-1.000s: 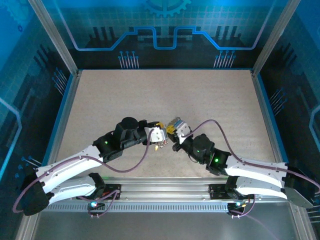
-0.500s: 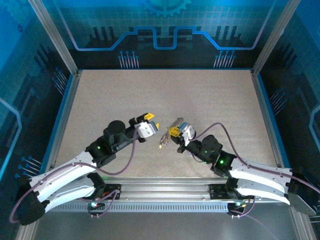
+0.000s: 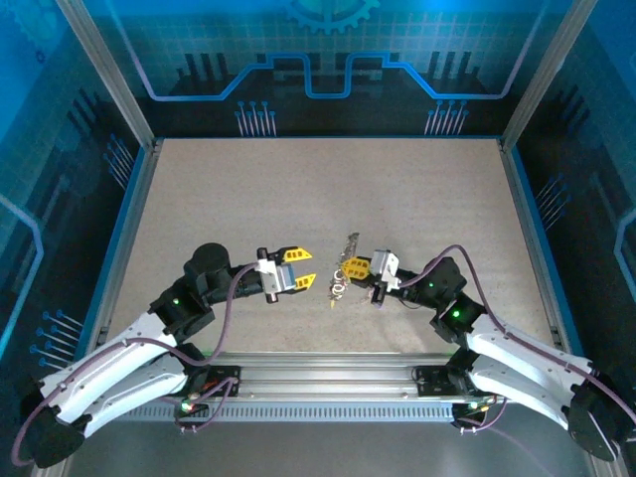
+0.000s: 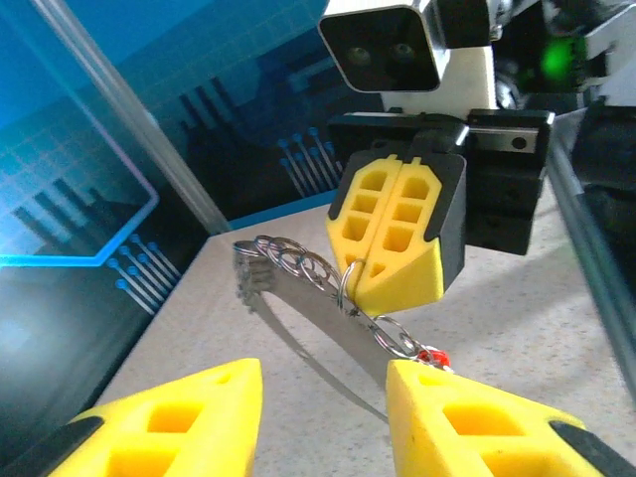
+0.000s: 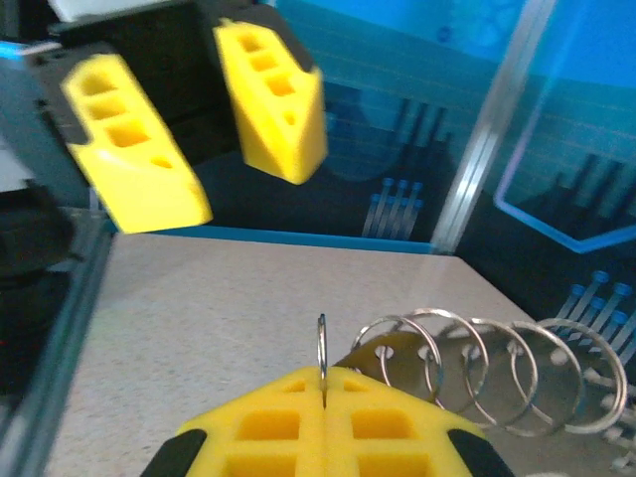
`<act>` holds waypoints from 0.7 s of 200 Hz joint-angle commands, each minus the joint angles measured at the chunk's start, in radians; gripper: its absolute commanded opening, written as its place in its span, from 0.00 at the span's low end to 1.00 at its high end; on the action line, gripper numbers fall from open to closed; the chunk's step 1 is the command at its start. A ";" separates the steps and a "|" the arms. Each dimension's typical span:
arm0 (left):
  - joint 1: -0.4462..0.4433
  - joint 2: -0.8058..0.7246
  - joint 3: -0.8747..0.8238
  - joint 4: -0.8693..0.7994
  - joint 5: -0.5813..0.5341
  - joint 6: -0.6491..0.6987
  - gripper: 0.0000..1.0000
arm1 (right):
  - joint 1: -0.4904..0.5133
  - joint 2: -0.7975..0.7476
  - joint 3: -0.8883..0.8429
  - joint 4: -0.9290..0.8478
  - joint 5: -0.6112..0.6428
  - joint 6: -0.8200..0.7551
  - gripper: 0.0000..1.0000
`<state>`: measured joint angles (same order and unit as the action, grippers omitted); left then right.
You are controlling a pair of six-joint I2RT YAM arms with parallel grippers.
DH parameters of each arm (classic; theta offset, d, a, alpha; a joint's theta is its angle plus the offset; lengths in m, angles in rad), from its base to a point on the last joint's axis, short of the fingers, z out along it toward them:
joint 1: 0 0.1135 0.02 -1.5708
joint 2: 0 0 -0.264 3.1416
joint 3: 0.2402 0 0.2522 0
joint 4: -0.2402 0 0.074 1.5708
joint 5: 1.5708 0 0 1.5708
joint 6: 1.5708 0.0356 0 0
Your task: Put the keys on the keyring
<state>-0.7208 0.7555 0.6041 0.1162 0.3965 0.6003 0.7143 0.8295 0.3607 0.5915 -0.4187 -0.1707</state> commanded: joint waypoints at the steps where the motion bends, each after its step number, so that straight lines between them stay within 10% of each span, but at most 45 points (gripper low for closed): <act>1: 0.006 0.015 0.021 -0.044 0.098 -0.016 0.36 | -0.023 0.005 0.037 0.027 -0.185 -0.028 0.00; 74: 0.007 0.086 0.094 -0.150 0.247 0.052 0.11 | -0.026 0.091 0.145 -0.109 -0.387 -0.139 0.00; 140: 0.007 0.111 0.127 -0.200 0.314 0.090 0.13 | -0.022 0.096 0.176 -0.196 -0.404 -0.215 0.00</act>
<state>-0.7208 0.8570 0.6998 -0.0555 0.6453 0.6571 0.6991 0.9363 0.4866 0.4263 -0.7933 -0.3382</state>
